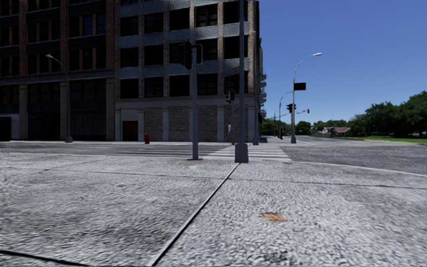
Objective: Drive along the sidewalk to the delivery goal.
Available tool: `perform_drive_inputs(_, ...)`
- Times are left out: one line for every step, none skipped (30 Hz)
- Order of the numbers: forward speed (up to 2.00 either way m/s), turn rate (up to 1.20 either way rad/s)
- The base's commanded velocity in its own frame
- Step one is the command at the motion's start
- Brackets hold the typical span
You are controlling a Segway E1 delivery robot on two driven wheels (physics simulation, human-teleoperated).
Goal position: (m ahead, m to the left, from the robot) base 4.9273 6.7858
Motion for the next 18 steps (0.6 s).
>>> perform_drive_inputs(1.54,0.77)
perform_drive_inputs(1.56,0.77)
perform_drive_inputs(1.57,0.77)
perform_drive_inputs(1.57,0.77)
perform_drive_inputs(1.57,0.77)
perform_drive_inputs(1.57,0.77)
perform_drive_inputs(1.58,0.77)
perform_drive_inputs(1.58,0.77)
perform_drive_inputs(1.64,0.77)
perform_drive_inputs(1.75,0.77)
perform_drive_inputs(1.79,0.77)
perform_drive_inputs(1.79,0.77)
perform_drive_inputs(1.80,0.77)
perform_drive_inputs(1.81,0.77)
perform_drive_inputs(1.81,0.77)
perform_drive_inputs(1.81,0.77)
perform_drive_inputs(1.81,0.77)
perform_drive_inputs(1.81,0.77)
